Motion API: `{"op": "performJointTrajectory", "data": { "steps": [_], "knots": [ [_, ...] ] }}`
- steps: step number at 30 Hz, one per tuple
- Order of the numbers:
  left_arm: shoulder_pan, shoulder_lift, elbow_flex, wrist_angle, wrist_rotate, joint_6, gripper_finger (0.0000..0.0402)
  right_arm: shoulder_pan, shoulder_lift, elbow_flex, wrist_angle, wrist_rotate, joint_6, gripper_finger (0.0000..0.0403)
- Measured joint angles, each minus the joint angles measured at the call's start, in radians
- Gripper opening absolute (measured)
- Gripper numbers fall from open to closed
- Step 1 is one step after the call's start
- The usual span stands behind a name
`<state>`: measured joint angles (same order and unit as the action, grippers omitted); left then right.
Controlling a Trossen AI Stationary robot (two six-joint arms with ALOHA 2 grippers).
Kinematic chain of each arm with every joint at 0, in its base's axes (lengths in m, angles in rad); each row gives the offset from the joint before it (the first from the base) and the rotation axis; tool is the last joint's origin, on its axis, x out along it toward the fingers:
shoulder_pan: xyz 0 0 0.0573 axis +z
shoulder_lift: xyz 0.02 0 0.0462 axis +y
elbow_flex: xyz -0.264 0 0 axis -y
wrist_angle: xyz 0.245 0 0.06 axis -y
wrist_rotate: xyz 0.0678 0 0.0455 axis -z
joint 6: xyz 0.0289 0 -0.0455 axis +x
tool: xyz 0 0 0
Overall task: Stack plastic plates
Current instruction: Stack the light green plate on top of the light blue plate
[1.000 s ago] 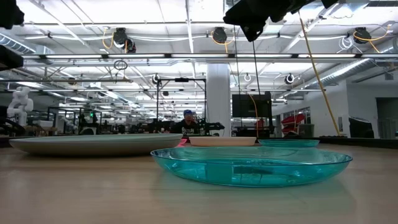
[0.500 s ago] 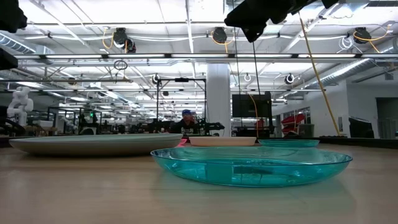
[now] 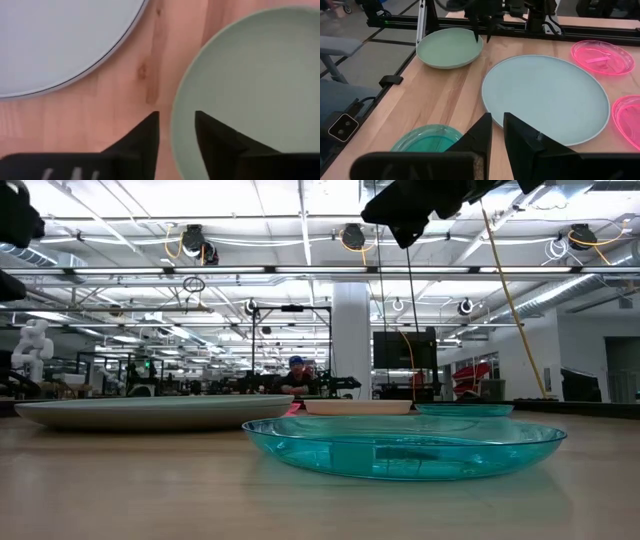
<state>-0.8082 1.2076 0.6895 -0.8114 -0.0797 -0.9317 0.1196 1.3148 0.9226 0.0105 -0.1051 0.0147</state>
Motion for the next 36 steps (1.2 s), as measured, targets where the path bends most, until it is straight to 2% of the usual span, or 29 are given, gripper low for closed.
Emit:
{"op": "performJointTrajectory", "data": {
  "steps": [5, 13, 18, 23, 33, 36],
  "knots": [
    [0.001, 0.078, 0.0, 0.0, 0.0, 0.034, 0.0172, 0.0, 0.0, 0.0, -0.001, 0.0, 0.0, 0.0043],
    [0.002, 0.155, 0.0, 0.008, -0.007, 0.057, 0.0175, 0.0, 0.0, 0.0, 0.0, 0.0, 0.0, 0.0043],
    [0.002, 0.179, 0.0, 0.081, -0.007, 0.082, 0.0172, 0.0, 0.0, 0.0, 0.0, 0.0, 0.0, 0.0043],
    [0.001, 0.187, 0.0, 0.111, -0.007, 0.092, 0.0136, 0.0, 0.0, 0.0, 0.0, 0.0, 0.0, 0.0043],
    [-0.007, 0.185, 0.001, 0.108, 0.006, 0.123, 0.0023, 0.0, 0.0, 0.0, 0.0, 0.0, 0.0, 0.0043],
    [-0.007, 0.183, 0.003, 0.113, 0.014, 0.126, 0.0011, 0.0, 0.0, 0.0, 0.0, 0.0, 0.0, 0.0043]
  ]
}}
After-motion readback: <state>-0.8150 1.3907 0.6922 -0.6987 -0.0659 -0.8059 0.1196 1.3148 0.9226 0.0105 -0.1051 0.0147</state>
